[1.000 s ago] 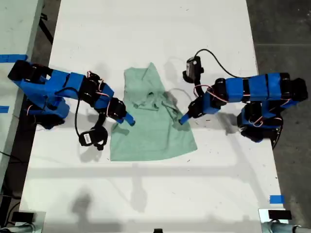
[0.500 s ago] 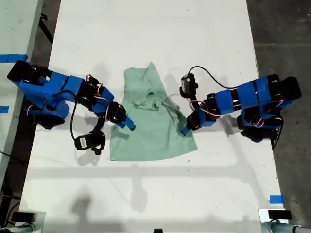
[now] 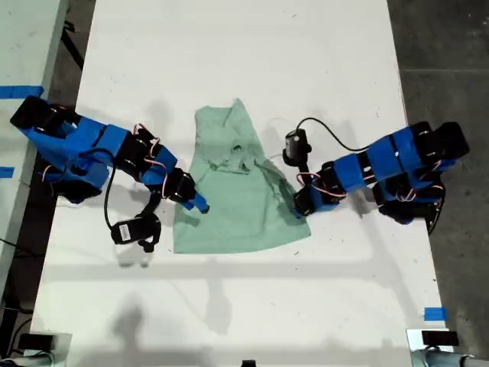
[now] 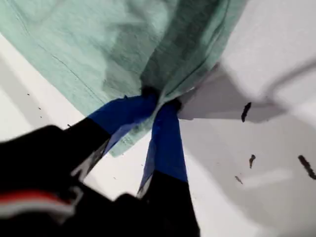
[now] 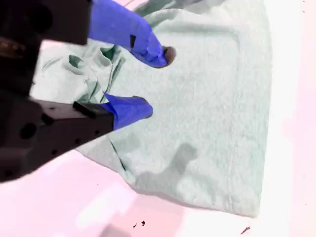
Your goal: Fold tshirt
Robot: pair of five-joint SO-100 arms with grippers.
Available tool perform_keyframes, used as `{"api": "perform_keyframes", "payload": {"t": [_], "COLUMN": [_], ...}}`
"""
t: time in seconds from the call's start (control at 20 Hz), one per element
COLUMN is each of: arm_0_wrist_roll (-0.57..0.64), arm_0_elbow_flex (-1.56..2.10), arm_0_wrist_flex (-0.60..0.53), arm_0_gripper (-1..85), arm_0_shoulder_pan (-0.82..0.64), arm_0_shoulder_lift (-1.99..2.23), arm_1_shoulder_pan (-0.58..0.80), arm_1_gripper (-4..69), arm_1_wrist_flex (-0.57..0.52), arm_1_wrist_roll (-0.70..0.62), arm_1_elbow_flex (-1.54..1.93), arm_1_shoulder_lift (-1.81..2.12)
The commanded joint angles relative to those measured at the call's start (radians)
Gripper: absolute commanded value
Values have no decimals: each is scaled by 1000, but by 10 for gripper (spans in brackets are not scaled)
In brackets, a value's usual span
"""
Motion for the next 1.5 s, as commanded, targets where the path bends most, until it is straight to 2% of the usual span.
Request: {"api": "perform_keyframes", "payload": {"t": [0.0,0.1,0.3,0.35,0.4,0.7,0.8,0.9,1.05,1.1,1.15,1.2,1.3,1.45], "arm_0_wrist_roll": [-18,-25,-28,-28,-28,-28,-28,-28,-37,-40,-43,-44,-48,-69], "arm_0_elbow_flex": [-38,-44,-49,-51,-51,-60,-61,-66,-69,-71,-71,-71,-80,-103], "arm_0_wrist_flex": [-18,-15,-18,-18,-18,5,8,8,18,18,20,23,29,91], "arm_0_gripper": [131,129,129,129,129,129,129,131,134,137,146,173,176,165], "arm_0_shoulder_pan": [26,32,34,34,34,32,32,29,31,31,32,32,34,35], "arm_0_shoulder_lift": [8,8,6,6,5,6,8,8,8,8,8,8,8,8], "arm_1_shoulder_pan": [-34,-52,-71,-81,-91,-106,-110,-110,-104,-100,-97,-106,-115,-118], "arm_1_gripper": [-2,-1,-4,-4,-5,-5,-5,-5,-5,9,150,287,286,276], "arm_1_wrist_flex": [-14,54,428,500,528,419,416,367,233,192,172,183,258,456], "arm_1_wrist_roll": [18,25,11,9,3,-18,-20,-17,23,35,25,14,3,-21], "arm_1_elbow_flex": [-23,-48,-173,-249,-318,-672,-848,-968,-991,-985,-1005,-1028,-1062,-1149], "arm_1_shoulder_lift": [-5,17,261,301,299,-81,-275,-436,-603,-658,-707,-713,-661,-557]}}
